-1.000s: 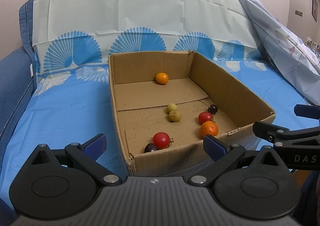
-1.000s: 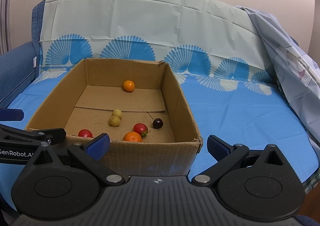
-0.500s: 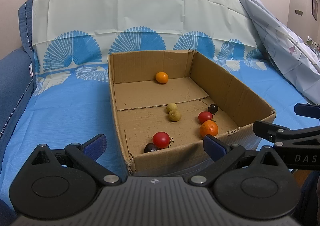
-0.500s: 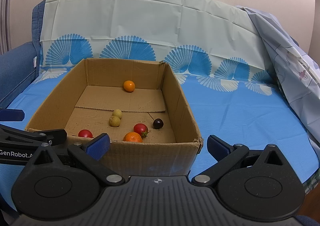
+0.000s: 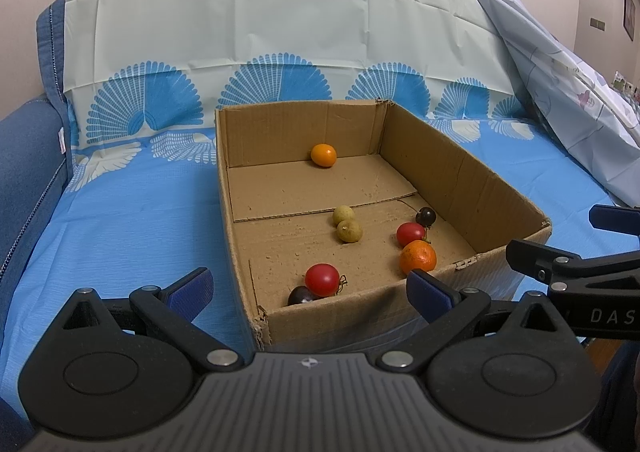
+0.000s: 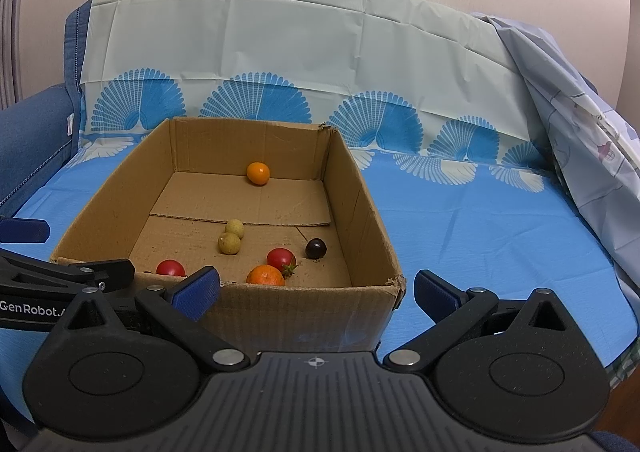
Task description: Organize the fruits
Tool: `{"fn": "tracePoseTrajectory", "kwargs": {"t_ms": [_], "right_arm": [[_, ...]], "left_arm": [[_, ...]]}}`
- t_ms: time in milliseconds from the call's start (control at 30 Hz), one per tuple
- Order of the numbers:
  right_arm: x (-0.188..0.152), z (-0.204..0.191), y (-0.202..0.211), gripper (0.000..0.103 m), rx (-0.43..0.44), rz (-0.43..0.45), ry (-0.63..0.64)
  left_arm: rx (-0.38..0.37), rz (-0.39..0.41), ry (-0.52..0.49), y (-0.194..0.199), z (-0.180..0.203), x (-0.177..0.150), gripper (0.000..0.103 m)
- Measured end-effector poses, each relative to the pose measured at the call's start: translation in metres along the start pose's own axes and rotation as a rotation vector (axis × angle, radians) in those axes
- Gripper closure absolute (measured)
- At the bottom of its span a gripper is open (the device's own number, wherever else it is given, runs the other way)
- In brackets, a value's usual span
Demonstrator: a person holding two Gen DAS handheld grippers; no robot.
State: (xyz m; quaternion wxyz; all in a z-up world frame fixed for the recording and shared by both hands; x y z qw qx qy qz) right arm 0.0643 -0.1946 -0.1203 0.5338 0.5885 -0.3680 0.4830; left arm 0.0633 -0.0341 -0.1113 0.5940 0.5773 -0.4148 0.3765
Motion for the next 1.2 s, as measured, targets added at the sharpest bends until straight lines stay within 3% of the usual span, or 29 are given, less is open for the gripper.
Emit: {"fn": "tracePoseTrajectory", "kwargs": {"t_ms": [1067, 1200], "right_arm": [[0.005, 0.0, -0.01, 0.001, -0.002, 0.012, -0.021], [0.016, 0.011, -0.008, 0.001, -0.027, 0.063, -0.068]], "left_arm": [[0.003, -0.007, -0.002, -0.011, -0.001, 0.001, 0.0], [-0.002, 0.008, -0.008, -0.011, 0.0, 0.003, 0.0]]}}
Point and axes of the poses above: each gripper's, at about its wrist camera, not at the fingertips, and y roughly against the way its jaws point, z to its right, x to its top, the point moved 8 cm from there along -y, roughly the way its jaws point, and after that the axes turned 13 degrees about z, right-handed, at the moved point
